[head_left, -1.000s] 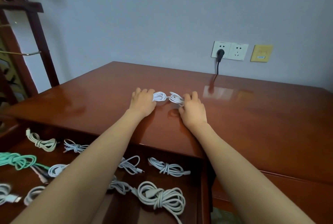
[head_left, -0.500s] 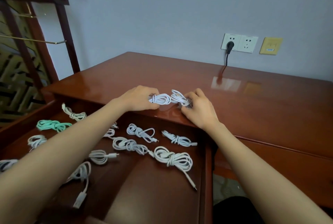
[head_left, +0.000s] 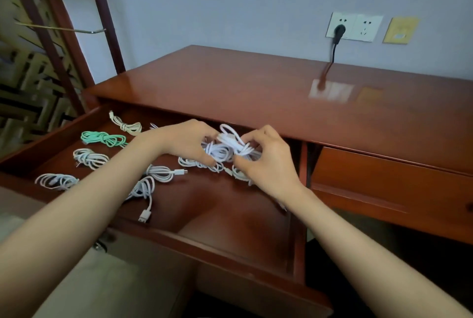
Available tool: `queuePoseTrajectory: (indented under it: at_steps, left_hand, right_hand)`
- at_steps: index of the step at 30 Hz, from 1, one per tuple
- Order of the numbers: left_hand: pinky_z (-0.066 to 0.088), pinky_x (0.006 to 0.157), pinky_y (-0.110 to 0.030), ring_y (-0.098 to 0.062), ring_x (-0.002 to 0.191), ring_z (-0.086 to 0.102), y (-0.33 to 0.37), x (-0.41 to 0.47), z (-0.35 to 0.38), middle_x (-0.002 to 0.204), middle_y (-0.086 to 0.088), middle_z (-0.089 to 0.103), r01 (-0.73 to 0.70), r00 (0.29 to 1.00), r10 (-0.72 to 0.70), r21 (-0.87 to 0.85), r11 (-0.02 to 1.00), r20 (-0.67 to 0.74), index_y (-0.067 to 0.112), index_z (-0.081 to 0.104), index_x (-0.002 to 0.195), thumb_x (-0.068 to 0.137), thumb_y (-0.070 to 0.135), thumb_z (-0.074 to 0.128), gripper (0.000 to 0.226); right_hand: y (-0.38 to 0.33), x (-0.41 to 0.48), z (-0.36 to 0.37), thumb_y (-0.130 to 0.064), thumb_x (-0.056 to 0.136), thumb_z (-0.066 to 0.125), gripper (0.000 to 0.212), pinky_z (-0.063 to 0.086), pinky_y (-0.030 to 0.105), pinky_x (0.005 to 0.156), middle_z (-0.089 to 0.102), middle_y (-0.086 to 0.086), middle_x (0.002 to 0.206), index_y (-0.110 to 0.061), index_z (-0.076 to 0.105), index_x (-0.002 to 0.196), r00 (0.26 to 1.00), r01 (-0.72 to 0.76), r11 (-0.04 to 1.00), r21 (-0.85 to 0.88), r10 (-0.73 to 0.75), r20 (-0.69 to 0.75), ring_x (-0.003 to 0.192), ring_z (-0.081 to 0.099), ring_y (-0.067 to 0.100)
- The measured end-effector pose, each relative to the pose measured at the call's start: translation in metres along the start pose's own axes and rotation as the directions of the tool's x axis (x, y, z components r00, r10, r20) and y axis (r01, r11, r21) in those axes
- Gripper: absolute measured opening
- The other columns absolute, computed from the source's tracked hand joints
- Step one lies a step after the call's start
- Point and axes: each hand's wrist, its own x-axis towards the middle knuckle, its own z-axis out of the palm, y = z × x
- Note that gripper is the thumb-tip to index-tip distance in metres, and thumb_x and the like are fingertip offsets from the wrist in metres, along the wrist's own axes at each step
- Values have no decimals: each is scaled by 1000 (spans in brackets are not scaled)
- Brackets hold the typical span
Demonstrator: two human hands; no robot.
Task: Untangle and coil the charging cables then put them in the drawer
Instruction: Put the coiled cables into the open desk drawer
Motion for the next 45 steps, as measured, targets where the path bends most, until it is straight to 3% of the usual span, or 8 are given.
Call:
queuePoseTrajectory:
  at_steps: [3, 6, 11, 21, 24, 28, 38, 45]
  left_hand:
    - [43, 66, -26, -9, 65, 54, 2, 5, 9, 69, 7, 59, 19, 996, -27, 87, 996, 90, 25, 57, 70, 65, 25, 78, 22]
    - [47, 75, -41, -24, 76, 59, -3, 9, 9, 79, -8, 65, 39, 992, -47, 73, 997, 121, 13, 64, 81, 51, 46, 67, 45]
    - [45, 77, -46, -29, 77, 54, -11, 19, 11, 87, -17, 62, 72, 990, -81, 77, 994, 114, 3, 61, 86, 65, 33, 75, 39]
    - [29, 65, -30, -20, 68, 38, -4, 37, -1, 70, -3, 39, 120, 972, -141, 116, 986, 187, 16, 36, 65, 76, 29, 74, 41]
    - [30, 67, -29, -19, 68, 40, -4, 34, 1, 71, -2, 41, 131, 946, -143, 60, 990, 292, 16, 55, 76, 75, 32, 76, 26]
    - [32, 63, -25, -18, 78, 44, -2, 34, 11, 90, -8, 50, 137, 917, -167, 107, 985, 362, 12, 63, 101, 73, 27, 78, 35]
    - [43, 93, -32, -16, 105, 53, -5, 51, 25, 106, 0, 54, 144, 928, -189, 157, 977, 322, 16, 60, 113, 70, 23, 80, 47]
    - [42, 89, -30, -19, 107, 52, -1, 59, 17, 118, -1, 51, 131, 946, -177, 180, 975, 270, 22, 55, 119, 73, 22, 78, 51]
  right_hand:
    - [3, -13, 8, -14, 70, 74, 22, 37, 12, 65, 39, -11, 82, -14, 64, 90, 998, -49, 999, 4, 49, 27, 70, 46, 6]
    - [12, -15, 14, -14, 72, 73, 21, 39, 20, 70, 39, -11, 82, -14, 64, 90, 996, -89, 996, 3, 89, 32, 76, 50, 11]
    - [21, -4, 15, -14, 74, 71, 25, 47, 34, 79, 41, -5, 88, -11, 63, 97, 992, -42, 999, -32, 45, 115, 87, 56, 21]
    - [35, 21, 3, -14, 76, 70, 25, 46, 34, 76, 50, 4, 95, -10, 63, 99, 986, 10, 995, -98, 6, 169, 78, 53, 19]
    - [39, 16, -3, -22, 76, 70, 17, 43, 32, 77, 52, 0, 92, -18, 60, 89, 963, -54, 985, -165, 95, 251, 83, 51, 16]
    - [40, 4, 2, -29, 76, 69, 21, 38, 29, 67, 51, -4, 85, -22, 50, 77, 919, -95, 953, -287, 195, 343, 81, 50, 17]
    - [56, 12, -2, -17, 84, 59, 33, 43, 32, 86, 50, 5, 121, -17, 57, 116, 887, -79, 894, -441, 265, 378, 112, 51, 27]
    - [58, 26, -4, -22, 78, 63, 48, 42, 33, 88, 48, 5, 123, -19, 50, 124, 891, 2, 867, -498, 224, 394, 116, 48, 26]
